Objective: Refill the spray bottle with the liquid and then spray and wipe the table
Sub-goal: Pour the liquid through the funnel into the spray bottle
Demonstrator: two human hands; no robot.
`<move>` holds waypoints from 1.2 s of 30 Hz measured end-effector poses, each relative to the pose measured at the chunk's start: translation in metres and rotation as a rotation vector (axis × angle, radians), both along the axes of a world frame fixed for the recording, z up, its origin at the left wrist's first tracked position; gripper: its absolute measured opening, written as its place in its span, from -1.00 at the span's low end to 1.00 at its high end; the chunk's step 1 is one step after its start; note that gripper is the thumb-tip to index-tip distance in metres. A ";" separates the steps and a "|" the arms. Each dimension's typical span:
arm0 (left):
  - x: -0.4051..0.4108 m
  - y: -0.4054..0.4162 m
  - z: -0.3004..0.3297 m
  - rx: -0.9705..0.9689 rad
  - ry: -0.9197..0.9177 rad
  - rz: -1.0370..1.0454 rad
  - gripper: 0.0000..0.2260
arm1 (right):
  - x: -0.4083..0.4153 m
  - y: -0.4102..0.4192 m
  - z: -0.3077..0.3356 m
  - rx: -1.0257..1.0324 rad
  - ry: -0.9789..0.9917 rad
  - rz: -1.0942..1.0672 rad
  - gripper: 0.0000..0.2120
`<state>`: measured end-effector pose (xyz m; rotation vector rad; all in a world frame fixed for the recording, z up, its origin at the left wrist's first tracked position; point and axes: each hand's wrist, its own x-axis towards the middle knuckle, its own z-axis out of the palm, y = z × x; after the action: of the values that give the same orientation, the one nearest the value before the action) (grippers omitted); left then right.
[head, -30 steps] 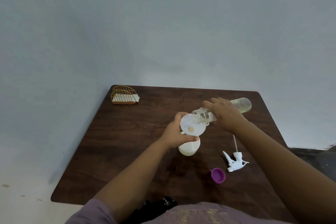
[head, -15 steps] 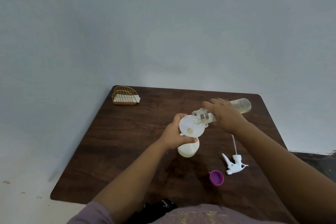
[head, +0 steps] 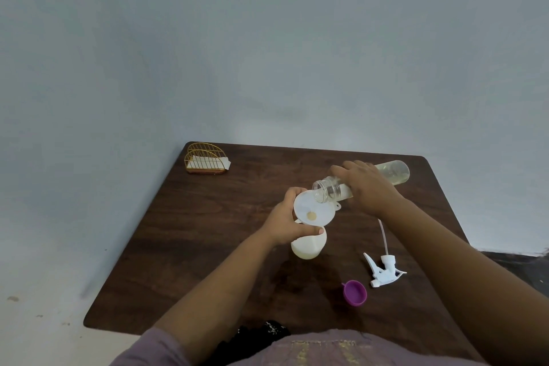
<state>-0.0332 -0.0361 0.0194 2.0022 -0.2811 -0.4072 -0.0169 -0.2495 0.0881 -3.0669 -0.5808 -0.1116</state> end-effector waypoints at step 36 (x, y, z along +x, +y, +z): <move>0.002 -0.001 -0.002 0.010 0.018 0.002 -0.24 | 0.007 0.001 -0.003 -0.009 0.006 0.006 -0.58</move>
<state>-0.0309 -0.0366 0.0178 2.0073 -0.2667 -0.4263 -0.0100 -0.2481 0.0852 -3.0725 -0.5915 -0.1000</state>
